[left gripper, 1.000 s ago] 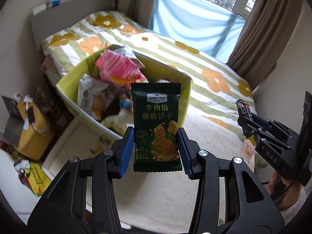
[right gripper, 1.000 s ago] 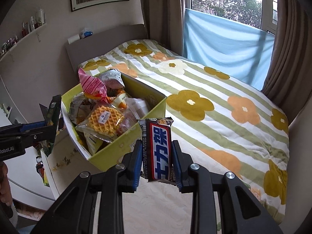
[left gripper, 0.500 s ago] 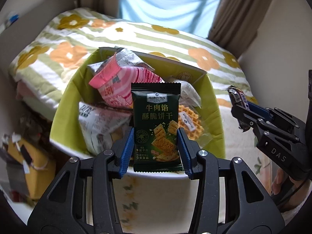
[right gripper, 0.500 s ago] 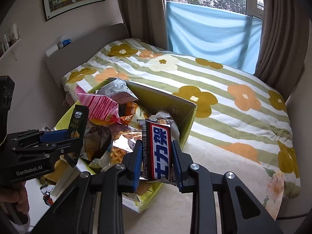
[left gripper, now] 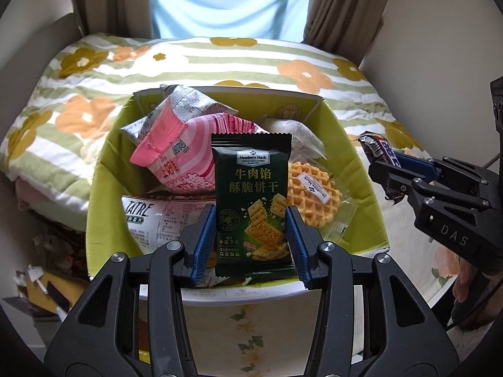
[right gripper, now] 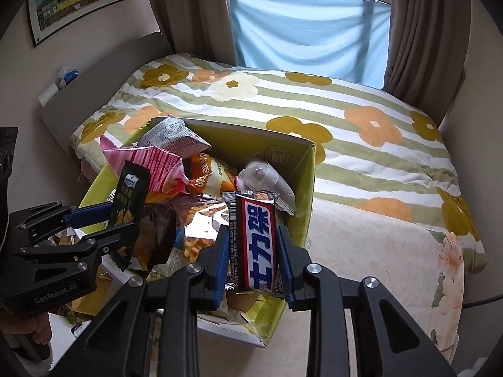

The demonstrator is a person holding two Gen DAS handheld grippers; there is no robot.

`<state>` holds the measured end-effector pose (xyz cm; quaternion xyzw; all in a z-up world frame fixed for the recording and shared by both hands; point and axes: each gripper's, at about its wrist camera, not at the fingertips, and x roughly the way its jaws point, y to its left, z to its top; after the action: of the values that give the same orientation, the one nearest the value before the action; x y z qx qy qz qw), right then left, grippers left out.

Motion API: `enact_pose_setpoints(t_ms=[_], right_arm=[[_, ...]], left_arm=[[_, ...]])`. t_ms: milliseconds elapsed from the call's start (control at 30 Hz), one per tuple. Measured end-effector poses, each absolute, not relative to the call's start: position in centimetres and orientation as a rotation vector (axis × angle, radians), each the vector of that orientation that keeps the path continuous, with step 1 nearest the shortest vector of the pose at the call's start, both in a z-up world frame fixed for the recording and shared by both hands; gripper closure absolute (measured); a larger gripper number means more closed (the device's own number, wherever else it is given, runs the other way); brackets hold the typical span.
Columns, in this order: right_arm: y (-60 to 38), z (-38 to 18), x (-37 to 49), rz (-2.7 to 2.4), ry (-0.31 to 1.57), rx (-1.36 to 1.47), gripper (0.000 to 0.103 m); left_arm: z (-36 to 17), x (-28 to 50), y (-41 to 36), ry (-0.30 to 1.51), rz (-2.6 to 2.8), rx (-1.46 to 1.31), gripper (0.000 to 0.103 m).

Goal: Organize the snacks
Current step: 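Carry the green packet and chocolate bar over the box and open both tools, then withdraw both open tools up and away from the box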

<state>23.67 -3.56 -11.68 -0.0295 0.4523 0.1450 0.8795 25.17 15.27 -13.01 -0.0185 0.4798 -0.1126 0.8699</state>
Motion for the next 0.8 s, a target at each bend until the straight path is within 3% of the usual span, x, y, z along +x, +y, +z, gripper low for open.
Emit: enact_pose_setpoints(t_ms=[33, 67, 100, 800], right_arm=[[-3.5, -11.7, 23.7, 0.301, 0.942, -0.058, 0.077], [-3.6, -11.6, 23.8, 0.300, 0.941, -0.050, 0.077], [-3.7, -11.5, 23.8, 0.299, 0.940, -0.043, 0.077], [-1.6, -13.1, 27.9, 0.329, 0.997, -0.004, 0.076]], left_arm=[[-13.0, 25.1, 15.3, 1.006, -0.225, -0.035, 0.048], [-12.9, 25.0, 15.3, 1.004, -0.214, -0.031, 0.018], [-12.7, 24.9, 15.4, 0.992, -0.199, -0.026, 0.001], [-13.2, 24.5, 18.1, 1.011, -0.165, -0.110, 0.000]])
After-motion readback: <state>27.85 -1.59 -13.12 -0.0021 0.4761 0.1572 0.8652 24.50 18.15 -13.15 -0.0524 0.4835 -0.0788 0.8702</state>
